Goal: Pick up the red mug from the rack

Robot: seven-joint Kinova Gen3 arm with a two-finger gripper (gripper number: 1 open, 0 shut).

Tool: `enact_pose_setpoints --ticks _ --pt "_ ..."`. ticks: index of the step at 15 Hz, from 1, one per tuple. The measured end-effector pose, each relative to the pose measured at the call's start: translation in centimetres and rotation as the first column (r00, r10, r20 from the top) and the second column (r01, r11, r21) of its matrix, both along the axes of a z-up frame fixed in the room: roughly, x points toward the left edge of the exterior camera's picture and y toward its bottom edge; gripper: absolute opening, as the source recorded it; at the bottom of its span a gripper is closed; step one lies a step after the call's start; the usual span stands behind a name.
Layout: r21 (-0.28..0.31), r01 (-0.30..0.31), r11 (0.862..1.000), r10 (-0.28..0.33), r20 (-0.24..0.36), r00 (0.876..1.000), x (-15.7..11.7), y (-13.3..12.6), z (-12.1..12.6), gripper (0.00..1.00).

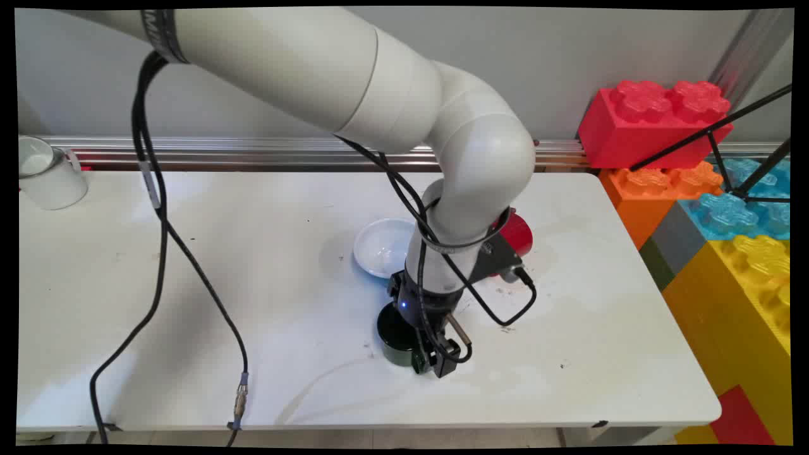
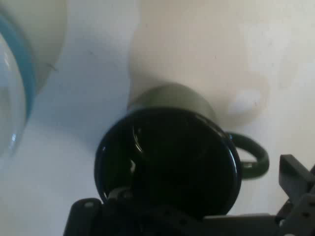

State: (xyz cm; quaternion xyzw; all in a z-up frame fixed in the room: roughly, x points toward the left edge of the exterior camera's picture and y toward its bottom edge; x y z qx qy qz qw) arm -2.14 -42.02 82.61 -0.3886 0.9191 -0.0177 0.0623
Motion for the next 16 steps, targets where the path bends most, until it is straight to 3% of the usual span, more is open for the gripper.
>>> enact_pose_setpoints --ticks 7,11,16 --pt "-0.059 0.077 0.995 -0.083 -0.101 0.991 1.3 0.4 3.3 1.0" --pt "-0.118 0.156 0.981 -0.175 -0.172 0.969 4.5 1.6 6.4 1.0" --pt "-0.164 0.221 0.961 -0.252 -0.202 0.946 9.5 3.0 8.1 1.0"
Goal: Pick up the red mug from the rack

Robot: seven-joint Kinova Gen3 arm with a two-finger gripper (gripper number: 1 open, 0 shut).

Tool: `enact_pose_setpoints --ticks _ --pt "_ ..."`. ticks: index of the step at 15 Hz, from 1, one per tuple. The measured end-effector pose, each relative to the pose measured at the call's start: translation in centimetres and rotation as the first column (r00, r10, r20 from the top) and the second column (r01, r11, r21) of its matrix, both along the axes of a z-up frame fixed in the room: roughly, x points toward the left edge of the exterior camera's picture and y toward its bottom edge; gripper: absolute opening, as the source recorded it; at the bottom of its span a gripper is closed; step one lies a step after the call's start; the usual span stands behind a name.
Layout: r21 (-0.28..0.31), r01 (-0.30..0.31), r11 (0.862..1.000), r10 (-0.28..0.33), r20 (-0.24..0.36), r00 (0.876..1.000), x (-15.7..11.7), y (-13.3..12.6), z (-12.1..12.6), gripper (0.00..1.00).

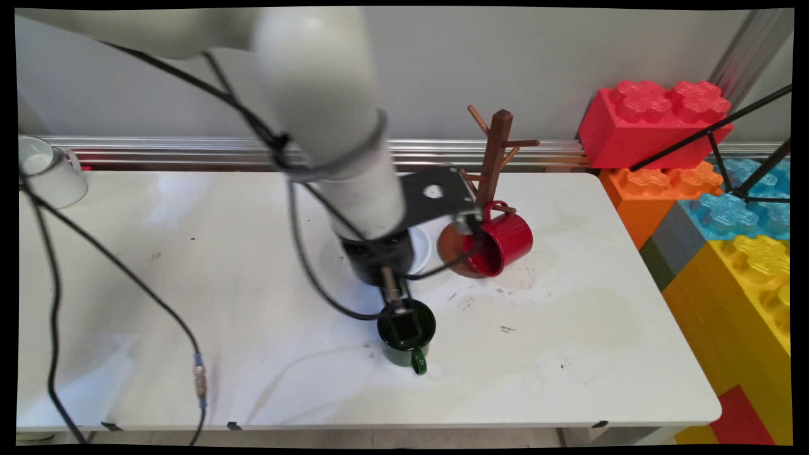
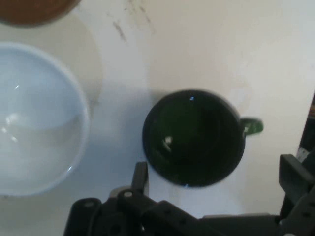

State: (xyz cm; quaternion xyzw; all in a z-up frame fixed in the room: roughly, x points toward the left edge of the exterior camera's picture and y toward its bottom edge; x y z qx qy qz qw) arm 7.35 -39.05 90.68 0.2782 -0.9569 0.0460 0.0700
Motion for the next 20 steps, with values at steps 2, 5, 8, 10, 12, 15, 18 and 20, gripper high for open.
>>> enact_pose_setpoints --ticks 2,5,8,10,12,15,18,20 --pt "-0.013 0.03 0.999 -0.03 -0.018 0.999 2.2 0.5 0.4 1.0" --pt "-0.045 0.071 0.996 -0.074 -0.076 0.994 6.1 1.1 0.9 1.0" --pt "-0.101 0.067 0.993 -0.083 -0.155 0.985 9.1 1.2 1.0 1.0" --pt "-0.138 0.038 0.99 -0.068 -0.221 0.973 10.5 1.1 0.6 1.0" --pt "-0.169 -0.005 0.986 -0.046 -0.295 0.955 11.5 1.0 0.0 1.0" --pt "-0.199 -0.057 0.978 -0.021 -0.371 0.928 12.3 0.7 -0.9 1.0" --pt "-0.217 -0.115 0.969 0.005 -0.451 0.892 13.0 0.4 -2.1 1.0" --pt "-0.22 -0.164 0.962 0.028 -0.517 0.855 13.3 0.0 -3.3 1.0"
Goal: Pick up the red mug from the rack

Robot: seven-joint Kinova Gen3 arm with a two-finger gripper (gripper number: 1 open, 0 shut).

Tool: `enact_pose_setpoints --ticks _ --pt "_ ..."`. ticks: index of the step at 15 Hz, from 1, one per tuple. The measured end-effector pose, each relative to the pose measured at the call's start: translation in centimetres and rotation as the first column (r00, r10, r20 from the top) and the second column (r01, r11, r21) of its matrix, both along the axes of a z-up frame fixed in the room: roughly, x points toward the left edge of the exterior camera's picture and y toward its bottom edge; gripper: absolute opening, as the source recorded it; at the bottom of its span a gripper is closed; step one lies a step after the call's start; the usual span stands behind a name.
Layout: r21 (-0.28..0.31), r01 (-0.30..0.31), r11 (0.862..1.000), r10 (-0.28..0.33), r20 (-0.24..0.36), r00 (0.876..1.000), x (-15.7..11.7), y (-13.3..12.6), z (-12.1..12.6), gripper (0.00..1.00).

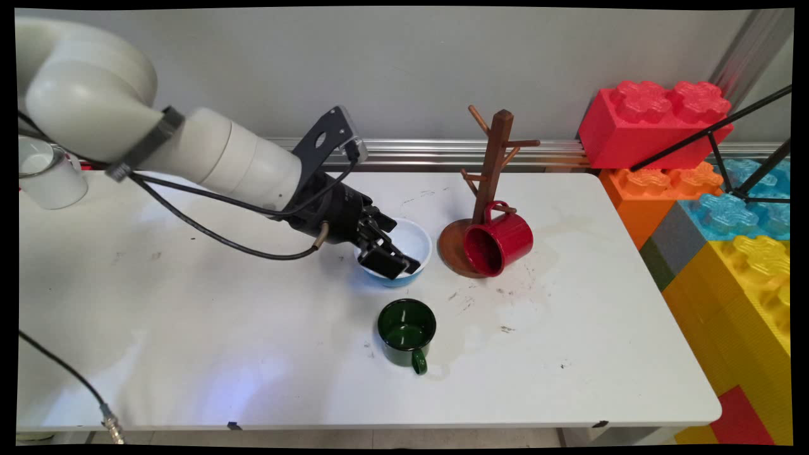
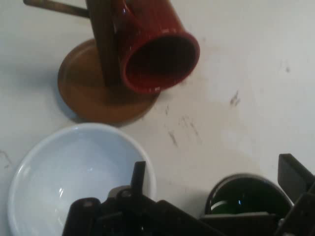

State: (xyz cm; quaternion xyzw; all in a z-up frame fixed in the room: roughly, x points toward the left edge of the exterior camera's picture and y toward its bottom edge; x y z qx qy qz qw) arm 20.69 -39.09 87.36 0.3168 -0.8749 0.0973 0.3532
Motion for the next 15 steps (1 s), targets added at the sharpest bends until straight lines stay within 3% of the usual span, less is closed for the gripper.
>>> enact_pose_setpoints --ticks 4,11,15 --pt "-0.001 -0.039 0.999 0.039 -0.121 0.992 0.0 -0.7 -2.3 1.0" --pt "0.007 -0.076 0.997 0.076 -0.252 0.965 -0.5 -2.0 -5.1 1.0" --pt "-0.001 -0.097 0.995 0.092 -0.293 0.952 -1.0 -2.7 -6.3 1.0"
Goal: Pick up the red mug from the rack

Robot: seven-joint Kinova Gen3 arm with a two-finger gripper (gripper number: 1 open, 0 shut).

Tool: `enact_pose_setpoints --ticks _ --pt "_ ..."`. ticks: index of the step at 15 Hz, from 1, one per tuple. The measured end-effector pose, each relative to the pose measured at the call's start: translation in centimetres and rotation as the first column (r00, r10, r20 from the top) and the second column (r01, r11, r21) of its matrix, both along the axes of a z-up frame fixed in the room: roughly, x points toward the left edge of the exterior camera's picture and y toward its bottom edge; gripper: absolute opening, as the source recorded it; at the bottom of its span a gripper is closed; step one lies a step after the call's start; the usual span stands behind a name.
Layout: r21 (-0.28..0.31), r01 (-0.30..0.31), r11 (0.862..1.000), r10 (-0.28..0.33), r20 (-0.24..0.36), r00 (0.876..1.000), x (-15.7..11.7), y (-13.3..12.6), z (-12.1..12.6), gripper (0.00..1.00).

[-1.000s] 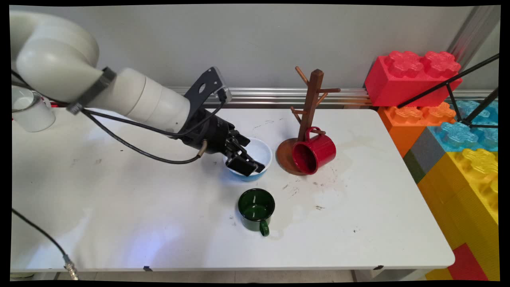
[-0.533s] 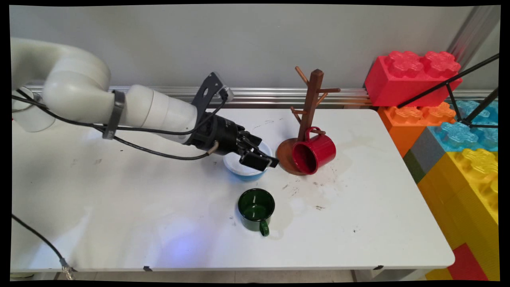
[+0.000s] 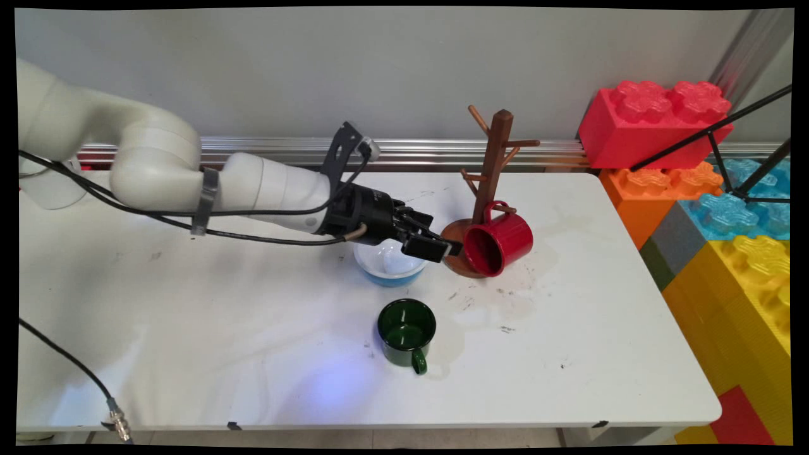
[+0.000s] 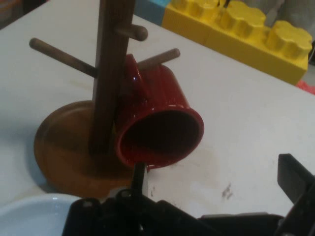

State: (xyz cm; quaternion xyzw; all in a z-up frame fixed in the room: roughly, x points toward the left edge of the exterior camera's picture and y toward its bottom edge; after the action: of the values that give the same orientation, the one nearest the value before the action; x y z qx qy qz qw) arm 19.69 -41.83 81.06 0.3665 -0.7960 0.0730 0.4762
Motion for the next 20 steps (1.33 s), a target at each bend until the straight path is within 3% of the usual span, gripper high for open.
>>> enact_pose_setpoints --ticks 6,12,20 --pt "0.008 -0.018 1.0 0.018 -0.048 0.999 -0.6 -0.9 -2.2 1.0" --pt "0.013 -0.004 1.0 0.006 -0.11 0.994 -1.6 -1.2 -2.8 1.0" --pt "0.046 -0.016 0.999 0.022 -0.137 0.99 -3.0 -1.5 -3.8 1.0"
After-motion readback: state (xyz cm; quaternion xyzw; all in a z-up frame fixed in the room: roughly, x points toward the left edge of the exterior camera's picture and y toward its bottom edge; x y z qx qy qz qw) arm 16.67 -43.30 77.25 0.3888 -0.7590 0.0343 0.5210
